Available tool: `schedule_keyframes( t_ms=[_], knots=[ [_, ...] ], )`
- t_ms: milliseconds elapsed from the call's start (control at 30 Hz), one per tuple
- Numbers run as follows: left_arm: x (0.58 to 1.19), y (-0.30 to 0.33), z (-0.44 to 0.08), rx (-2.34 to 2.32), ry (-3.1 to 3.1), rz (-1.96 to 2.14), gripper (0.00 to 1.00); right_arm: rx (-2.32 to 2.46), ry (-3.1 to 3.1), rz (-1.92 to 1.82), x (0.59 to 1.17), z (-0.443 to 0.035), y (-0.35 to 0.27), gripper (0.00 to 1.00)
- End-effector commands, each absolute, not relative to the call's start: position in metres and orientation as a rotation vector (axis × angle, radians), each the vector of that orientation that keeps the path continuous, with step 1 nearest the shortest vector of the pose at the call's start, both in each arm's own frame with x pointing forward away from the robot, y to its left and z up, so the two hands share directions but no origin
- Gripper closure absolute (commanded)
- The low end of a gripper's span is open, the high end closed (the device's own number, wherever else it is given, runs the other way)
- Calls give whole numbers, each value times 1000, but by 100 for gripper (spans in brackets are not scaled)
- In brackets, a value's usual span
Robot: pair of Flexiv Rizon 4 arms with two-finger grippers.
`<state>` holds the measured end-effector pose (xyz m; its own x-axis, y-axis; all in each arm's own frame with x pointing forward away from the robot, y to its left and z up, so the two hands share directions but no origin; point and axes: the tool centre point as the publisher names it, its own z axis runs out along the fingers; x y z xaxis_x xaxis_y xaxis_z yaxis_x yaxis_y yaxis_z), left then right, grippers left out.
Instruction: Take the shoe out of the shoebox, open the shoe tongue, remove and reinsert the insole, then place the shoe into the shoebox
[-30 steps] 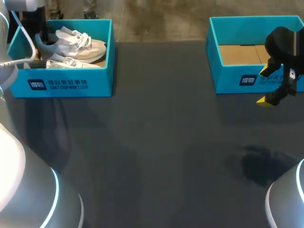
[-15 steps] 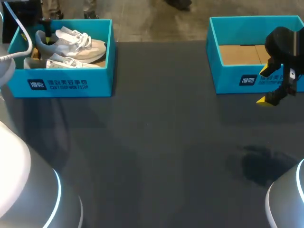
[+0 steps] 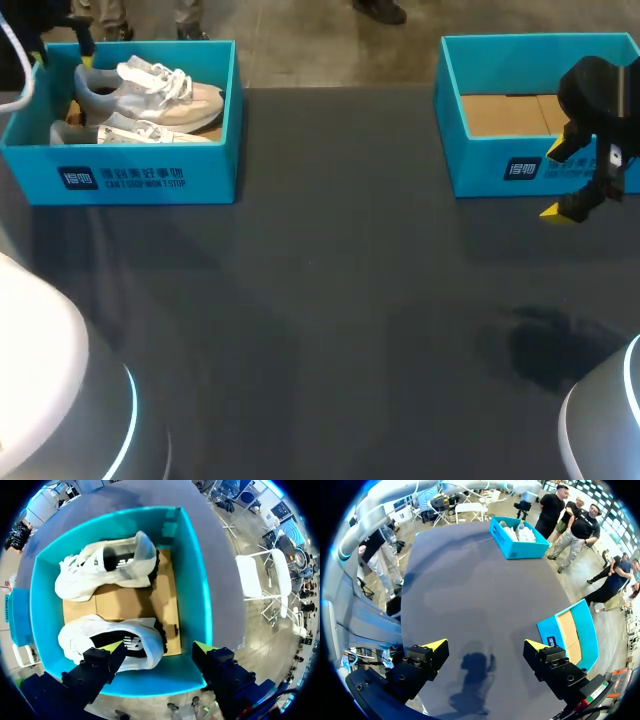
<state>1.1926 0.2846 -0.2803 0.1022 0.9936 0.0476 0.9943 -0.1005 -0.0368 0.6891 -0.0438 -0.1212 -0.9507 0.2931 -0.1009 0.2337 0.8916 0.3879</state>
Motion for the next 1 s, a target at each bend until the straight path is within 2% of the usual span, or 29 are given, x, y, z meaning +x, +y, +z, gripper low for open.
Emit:
schedule_keyframes(
  t_ms=[33, 133, 567, 1000],
  knots=[
    [1151, 284, -254, -2309, -2093, -81, 5, 407, 2908, 562, 692, -121, -43, 0],
    [1138, 284, -246, -2307, -2112, -79, 0, 407, 2908, 562, 692, -121, -43, 0],
    [1103, 286, -235, -2281, -2145, -79, 0, 407, 2908, 562, 692, -121, -43, 0],
    [1103, 286, -235, -2281, -2145, -79, 0, 407, 2908, 562, 692, -121, -43, 0]
  ],
)
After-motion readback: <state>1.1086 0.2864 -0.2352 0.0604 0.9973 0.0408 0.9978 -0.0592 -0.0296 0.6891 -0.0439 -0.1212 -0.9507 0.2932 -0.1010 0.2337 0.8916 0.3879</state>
